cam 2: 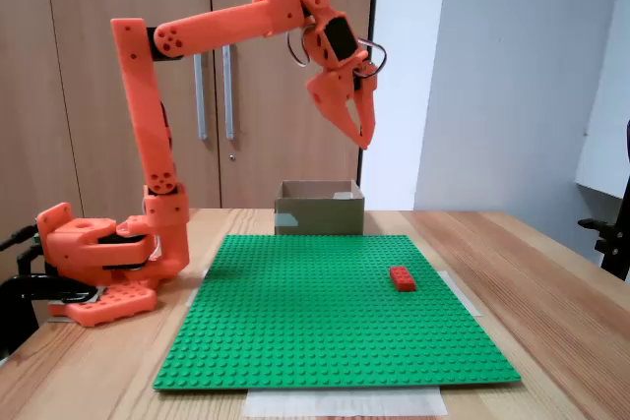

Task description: Pick the yellow lego block and put it in the box.

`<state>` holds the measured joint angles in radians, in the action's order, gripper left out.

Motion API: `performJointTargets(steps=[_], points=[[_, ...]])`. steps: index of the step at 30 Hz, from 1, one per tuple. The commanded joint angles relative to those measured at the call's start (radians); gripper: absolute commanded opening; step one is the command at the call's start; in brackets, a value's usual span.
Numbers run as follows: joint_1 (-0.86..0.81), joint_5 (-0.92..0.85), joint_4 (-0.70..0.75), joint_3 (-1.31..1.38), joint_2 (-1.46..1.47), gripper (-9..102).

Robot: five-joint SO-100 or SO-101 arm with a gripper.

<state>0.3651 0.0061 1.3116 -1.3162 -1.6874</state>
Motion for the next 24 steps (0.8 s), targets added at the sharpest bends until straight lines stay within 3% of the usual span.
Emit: performJointTargets(steps=[1, 24], points=[[-0.031, 0.005, -0.034, -0.02, -0.091, -1], [-0.311, 0.023, -0.227, -0.227, -0.377, -1]])
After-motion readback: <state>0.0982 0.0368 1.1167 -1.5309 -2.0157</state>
